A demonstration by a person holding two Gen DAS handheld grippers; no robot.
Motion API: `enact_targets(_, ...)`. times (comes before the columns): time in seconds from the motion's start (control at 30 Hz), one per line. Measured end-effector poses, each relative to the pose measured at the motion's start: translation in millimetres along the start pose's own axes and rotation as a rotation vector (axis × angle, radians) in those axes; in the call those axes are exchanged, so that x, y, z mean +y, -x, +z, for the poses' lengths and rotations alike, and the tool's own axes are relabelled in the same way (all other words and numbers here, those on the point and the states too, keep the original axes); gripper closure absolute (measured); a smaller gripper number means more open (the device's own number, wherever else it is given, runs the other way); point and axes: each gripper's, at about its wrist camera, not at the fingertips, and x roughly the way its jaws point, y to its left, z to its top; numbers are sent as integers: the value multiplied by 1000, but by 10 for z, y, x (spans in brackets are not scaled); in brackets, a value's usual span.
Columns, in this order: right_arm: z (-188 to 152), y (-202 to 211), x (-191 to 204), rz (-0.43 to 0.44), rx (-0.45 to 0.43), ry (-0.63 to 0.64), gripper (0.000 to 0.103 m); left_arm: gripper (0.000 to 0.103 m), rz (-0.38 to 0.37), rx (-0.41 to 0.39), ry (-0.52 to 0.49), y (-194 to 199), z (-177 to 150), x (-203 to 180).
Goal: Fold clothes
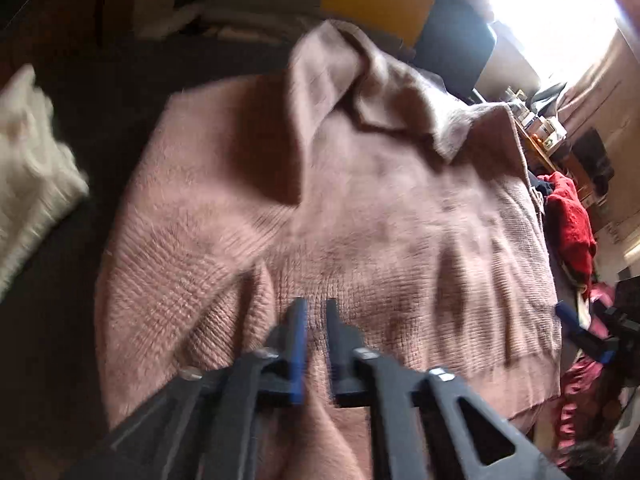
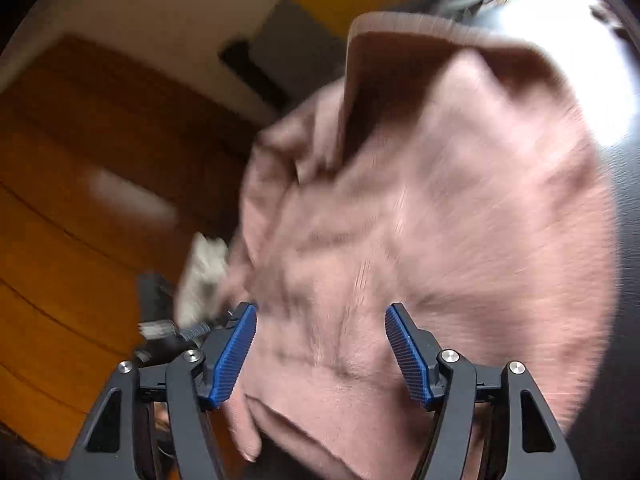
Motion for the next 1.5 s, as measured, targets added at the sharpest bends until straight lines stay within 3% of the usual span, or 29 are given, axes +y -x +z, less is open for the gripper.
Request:
enact_targets(0.1, 21, 547, -134, -92, -129, -5, 35, 83, -105, -43, -47, 150, -73, -225)
enact_targets(0.13, 10, 702, -251, -145, -156, -24, 41, 82, -130, -50, -62, 153, -72, -320)
enact_targets(0.17, 5, 790, -358, -187, -162, -51, 49, 81, -142, -48, -77, 125, -57, -391)
enact_targets(0.2, 0, 877, -464, -229, -168, -79, 69, 81, -145, -43, -91, 97, -46, -467)
enact_targets(0.23, -11, 876, -533, -241, -163, -96, 82, 81, -140, -35, -96, 39, -54, -528)
enact_targets(0.4, -68, 864, -877, -298, -137, -180, 84, 81, -144, 36, -31, -257, -82, -501)
enact_targets(0.6, -37, 414, -562, -348, -53, 22, 82, 84, -302, 39, 159, -410, -150, -169)
enact_targets(0.7, -56, 208, -374, -442, -33, 155, 83, 87, -299, 23, 144, -387, -190, -176)
enact_targets(0.8, -126, 109, -209, -594, 3, 324, 92, 87, -287, 6, 118, -355, -230, -200)
enact_targets(0.9, -235, -38, 2, -833, 78, 592, 92, 87, -292, 1, 120, -376, -232, -190)
enact_targets(1.0, -224, 163, -61, -1044, 160, 769, 92, 87, -304, 5, 131, -394, -240, -204)
enact_targets(1.1, 10, 586, -301, -1281, 195, 828, 94, 87, -299, 8, 122, -376, -265, -252)
enact_targets(1.13, 153, 808, -383, -1362, 187, 809, 97, 86, -297, 9, 118, -370, -274, -267)
enact_targets(1.23, 515, 1452, -521, -1529, 122, 699, 95, 82, -293, 11, 109, -352, -299, -315)
enact_targets(1.27, 581, 1601, -508, -1523, 89, 657, 92, 82, -291, 12, 106, -346, -308, -330)
enact_targets(1.33, 691, 1897, -440, -1458, 2, 547, 54, 81, -288, 14, 99, -334, -325, -362)
enact_targets(1.37, 695, 1974, -374, -1389, -48, 506, 46, 81, -286, 15, 96, -328, -333, -378)
enact_targets(1.43, 608, 1931, -175, -1184, -131, 462, 41, 81, -280, 17, 84, -319, -350, -401)
enact_targets(1.5, 477, 1663, -17, -990, -120, 450, 41, 81, -277, 18, 78, -321, -352, -402)
